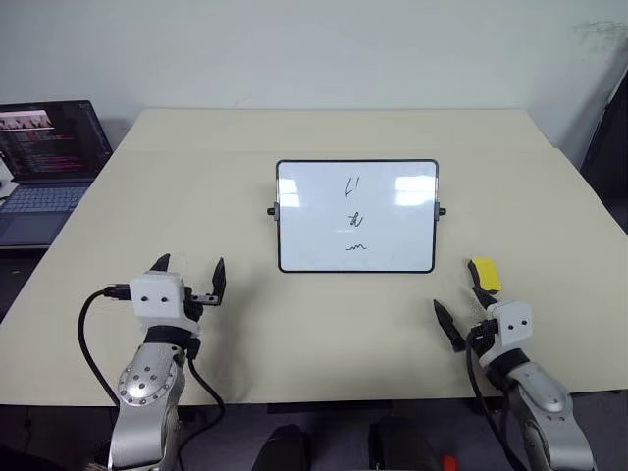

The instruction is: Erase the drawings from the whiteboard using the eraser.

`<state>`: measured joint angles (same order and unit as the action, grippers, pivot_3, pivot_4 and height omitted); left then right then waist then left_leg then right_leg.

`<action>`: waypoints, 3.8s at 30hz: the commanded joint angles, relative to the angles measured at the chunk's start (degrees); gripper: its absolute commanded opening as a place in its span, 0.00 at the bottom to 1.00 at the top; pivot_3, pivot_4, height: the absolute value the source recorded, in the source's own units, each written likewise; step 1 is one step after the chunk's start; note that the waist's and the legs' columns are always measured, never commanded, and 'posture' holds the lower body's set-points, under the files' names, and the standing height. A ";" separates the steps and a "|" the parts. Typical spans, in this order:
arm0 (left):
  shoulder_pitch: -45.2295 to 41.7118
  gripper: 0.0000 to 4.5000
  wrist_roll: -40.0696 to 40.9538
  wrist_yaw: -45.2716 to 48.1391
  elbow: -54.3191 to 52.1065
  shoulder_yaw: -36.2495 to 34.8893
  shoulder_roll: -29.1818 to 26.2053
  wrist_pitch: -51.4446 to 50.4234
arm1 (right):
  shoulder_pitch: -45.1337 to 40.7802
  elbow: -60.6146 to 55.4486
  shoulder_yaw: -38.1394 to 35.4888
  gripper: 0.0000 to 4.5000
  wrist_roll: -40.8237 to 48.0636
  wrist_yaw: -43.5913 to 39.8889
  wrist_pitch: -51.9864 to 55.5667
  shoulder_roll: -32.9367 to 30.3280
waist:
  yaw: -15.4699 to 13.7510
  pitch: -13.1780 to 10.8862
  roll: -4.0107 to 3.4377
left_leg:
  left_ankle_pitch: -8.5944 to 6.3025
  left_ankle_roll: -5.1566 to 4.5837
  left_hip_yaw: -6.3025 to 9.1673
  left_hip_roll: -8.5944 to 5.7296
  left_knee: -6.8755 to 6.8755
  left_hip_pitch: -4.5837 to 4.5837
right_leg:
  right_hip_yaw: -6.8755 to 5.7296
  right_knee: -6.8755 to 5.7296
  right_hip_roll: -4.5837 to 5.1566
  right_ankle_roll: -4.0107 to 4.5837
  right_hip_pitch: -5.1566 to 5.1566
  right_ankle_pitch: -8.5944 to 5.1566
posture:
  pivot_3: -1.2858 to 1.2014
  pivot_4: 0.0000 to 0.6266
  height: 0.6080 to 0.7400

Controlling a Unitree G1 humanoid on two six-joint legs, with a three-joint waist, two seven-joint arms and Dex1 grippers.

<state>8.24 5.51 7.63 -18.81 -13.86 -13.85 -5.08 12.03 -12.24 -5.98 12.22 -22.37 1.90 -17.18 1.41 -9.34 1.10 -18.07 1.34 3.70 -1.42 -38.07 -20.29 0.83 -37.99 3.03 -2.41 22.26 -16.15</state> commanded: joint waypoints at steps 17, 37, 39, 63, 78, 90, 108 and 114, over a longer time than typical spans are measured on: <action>-4.91 1.00 13.66 16.89 -4.88 -0.36 -9.78 -9.06 | -5.15 -14.51 12.15 0.99 -0.94 1.00 14.44 1.41 | 0.09 0.01 0.01 | 0.01 0.01 0.04 0.00 -0.01 0.03 | -0.04 0.00 0.00 0.01 -0.02 0.00 | 0.52 0.24 1.00; -37.26 1.00 20.44 52.30 4.47 15.99 -26.99 -15.22 | -16.53 -16.18 -6.44 0.99 4.67 12.81 39.98 -2.91 | 0.26 -0.04 -0.02 | 0.03 0.02 0.10 -0.08 -0.01 -0.16 | -0.08 0.07 -0.09 -0.01 0.09 -0.01 | 0.52 0.24 1.00; -38.27 1.00 20.07 52.04 5.52 16.03 -26.25 -14.76 | -17.47 -14.25 -6.93 0.99 4.08 13.85 40.95 -2.74 | 0.27 -0.04 -0.02 | 0.02 0.02 0.11 -0.06 -0.01 -0.18 | -0.09 0.09 -0.10 -0.01 0.11 -0.01 | 0.52 0.24 1.00; -34.50 1.00 19.56 50.87 2.93 14.13 -27.75 -14.99 | -24.88 -2.40 -12.01 0.99 6.12 12.75 36.68 -5.38 | 0.36 -0.04 -0.04 | 0.03 0.01 -0.09 -0.02 -0.04 -0.52 | 0.09 -0.08 -0.08 -0.01 0.57 -0.01 | 0.52 0.24 1.00; -34.94 1.00 19.38 51.26 2.56 15.02 -27.54 -15.71 | -27.48 3.10 -11.73 0.99 5.13 13.63 38.79 -4.62 | 0.35 -0.04 -0.03 | 0.03 0.01 -0.25 -0.02 -0.04 -0.57 | 0.11 -0.13 -0.08 -0.01 0.70 -0.01 | 0.52 0.24 1.00; -34.84 1.00 19.35 51.09 1.73 14.72 -27.65 -16.53 | -27.03 5.26 -12.22 0.99 5.56 12.85 40.42 -4.92 | 0.36 -0.04 -0.04 | 0.03 0.01 -0.39 0.00 -0.04 -0.60 | 0.13 -0.21 -0.08 -0.01 0.83 0.00 | 0.52 0.24 1.00; -34.19 1.00 19.41 49.20 1.35 14.18 -27.03 -17.24 | -27.28 6.18 -12.63 0.30 5.66 12.48 39.83 -4.44 | 0.35 -0.03 -0.04 | 0.03 0.01 -0.42 0.00 -0.05 -0.60 | 0.14 -0.24 -0.08 -0.01 0.85 0.00 | 0.52 0.24 1.00; -34.06 1.00 15.46 37.75 2.24 12.36 -24.73 -20.47 | -26.03 -1.91 -8.01 0.30 4.67 8.80 31.79 -3.79 | 0.44 -0.03 -0.04 | 0.03 0.01 -0.45 0.00 -0.06 -0.60 | 0.17 -0.31 -0.08 -0.01 0.91 0.00 | 0.52 0.24 1.00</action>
<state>-25.48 21.85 48.65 -15.38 0.98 -38.88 -24.95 -13.83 -9.24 -15.25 16.94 -12.30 37.48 -21.19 1.84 -9.37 1.07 -18.04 1.35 3.24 -1.42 -38.14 -20.89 1.01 -38.36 2.95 -2.42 23.19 -16.15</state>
